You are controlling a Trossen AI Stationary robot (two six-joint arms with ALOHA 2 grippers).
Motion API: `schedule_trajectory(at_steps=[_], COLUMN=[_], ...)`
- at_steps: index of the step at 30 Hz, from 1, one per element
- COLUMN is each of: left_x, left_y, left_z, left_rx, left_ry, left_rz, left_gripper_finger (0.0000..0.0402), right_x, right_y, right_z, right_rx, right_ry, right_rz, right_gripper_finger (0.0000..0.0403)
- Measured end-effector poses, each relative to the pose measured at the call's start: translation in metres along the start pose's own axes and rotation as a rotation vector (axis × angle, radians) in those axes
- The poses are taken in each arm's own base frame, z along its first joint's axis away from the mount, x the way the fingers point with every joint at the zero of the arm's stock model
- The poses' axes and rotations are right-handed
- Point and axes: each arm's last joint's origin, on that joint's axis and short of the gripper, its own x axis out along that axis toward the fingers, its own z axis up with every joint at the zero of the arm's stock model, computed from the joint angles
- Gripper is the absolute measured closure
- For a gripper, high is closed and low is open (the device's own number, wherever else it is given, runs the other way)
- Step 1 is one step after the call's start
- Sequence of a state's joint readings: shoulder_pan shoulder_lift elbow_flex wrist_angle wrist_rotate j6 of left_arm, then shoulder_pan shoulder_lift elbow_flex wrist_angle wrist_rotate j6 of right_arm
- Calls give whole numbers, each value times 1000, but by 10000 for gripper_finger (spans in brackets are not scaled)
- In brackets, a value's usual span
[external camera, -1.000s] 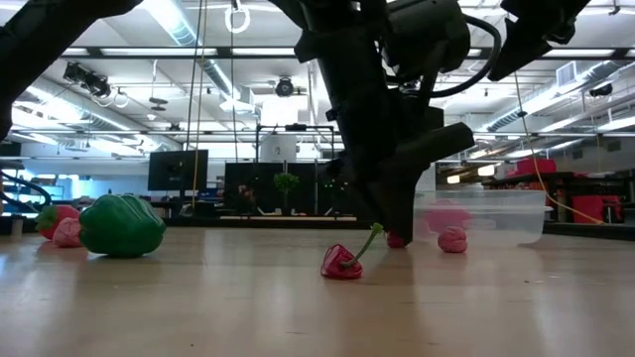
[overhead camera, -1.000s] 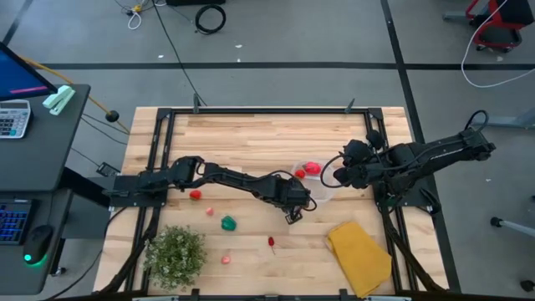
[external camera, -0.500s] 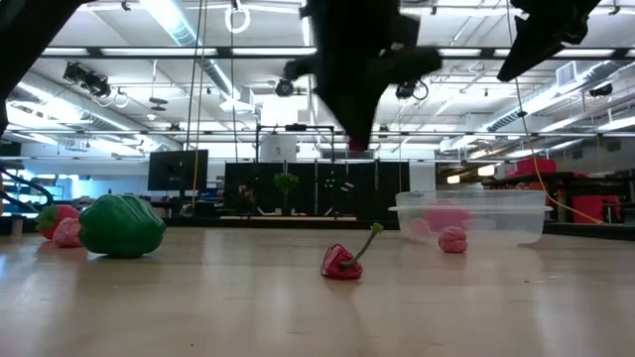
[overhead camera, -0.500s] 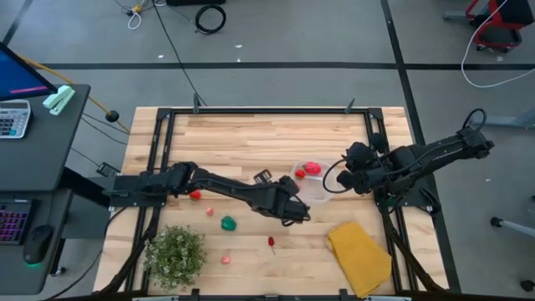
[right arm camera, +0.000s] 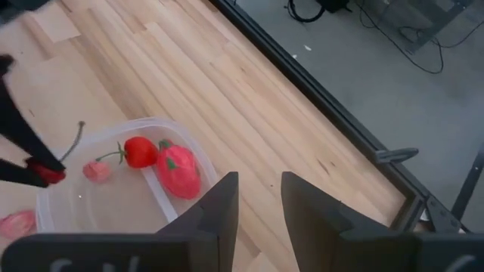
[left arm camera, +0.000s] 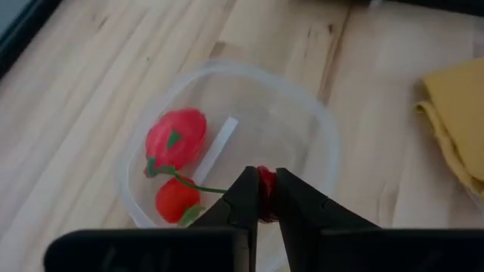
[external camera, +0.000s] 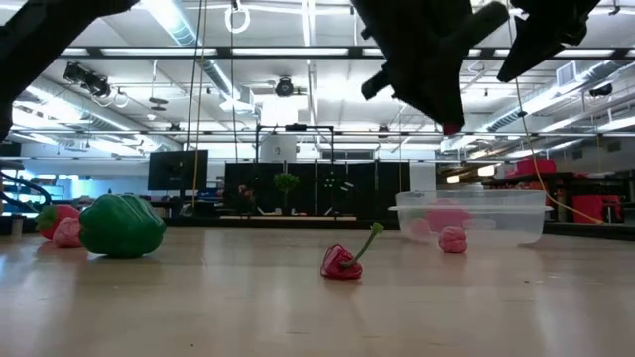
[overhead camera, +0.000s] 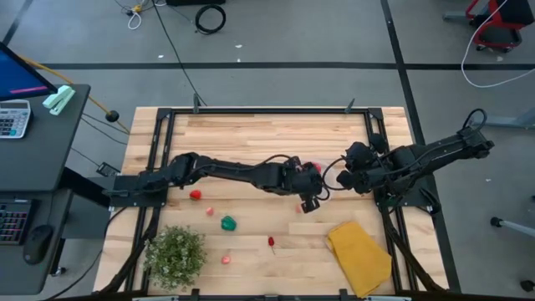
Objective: Pick and placing Produce into tupperware
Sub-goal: Put the red cherry into the transparent container
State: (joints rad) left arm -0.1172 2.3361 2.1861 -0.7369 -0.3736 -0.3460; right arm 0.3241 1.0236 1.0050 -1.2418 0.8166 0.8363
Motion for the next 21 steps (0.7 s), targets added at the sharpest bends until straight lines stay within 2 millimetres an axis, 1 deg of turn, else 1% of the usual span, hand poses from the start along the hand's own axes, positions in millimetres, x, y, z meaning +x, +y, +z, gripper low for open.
schedule_trajectory(at_steps=[2, 4, 6, 8, 13, 16, 18, 21], left_x=[5, 16, 22, 30, 41, 51, 53, 52], left_y=[3, 1, 1, -2, -4, -3, -2, -2], left_z=[-5, -10, -17, -18, -22, -26, -30, -29], left_rx=[-9, -21, -9, -20, -3, 29, 42, 43], left_ry=[41, 59, 99, 73, 71, 80, 109, 102], left_rz=[14, 22, 37, 28, 27, 33, 44, 43], left_gripper_finger=[353, 352, 353, 355, 351, 332, 313, 279], right_x=[0, 0, 0, 0, 0, 0, 0, 0], right_y=[0, 0, 0, 0, 1, 1, 1, 1], right_z=[0, 0, 0, 1, 2, 2, 2, 2], right_rx=[-7, -12, -27, -42, -62, -61, -65, -93], right_ry=[1, 1, 0, -3, -17, -20, -21, -25], right_rz=[1, 2, 4, 3, 2, 3, 2, -1], right_gripper_finger=[293, 293, 293, 293, 293, 293, 293, 293])
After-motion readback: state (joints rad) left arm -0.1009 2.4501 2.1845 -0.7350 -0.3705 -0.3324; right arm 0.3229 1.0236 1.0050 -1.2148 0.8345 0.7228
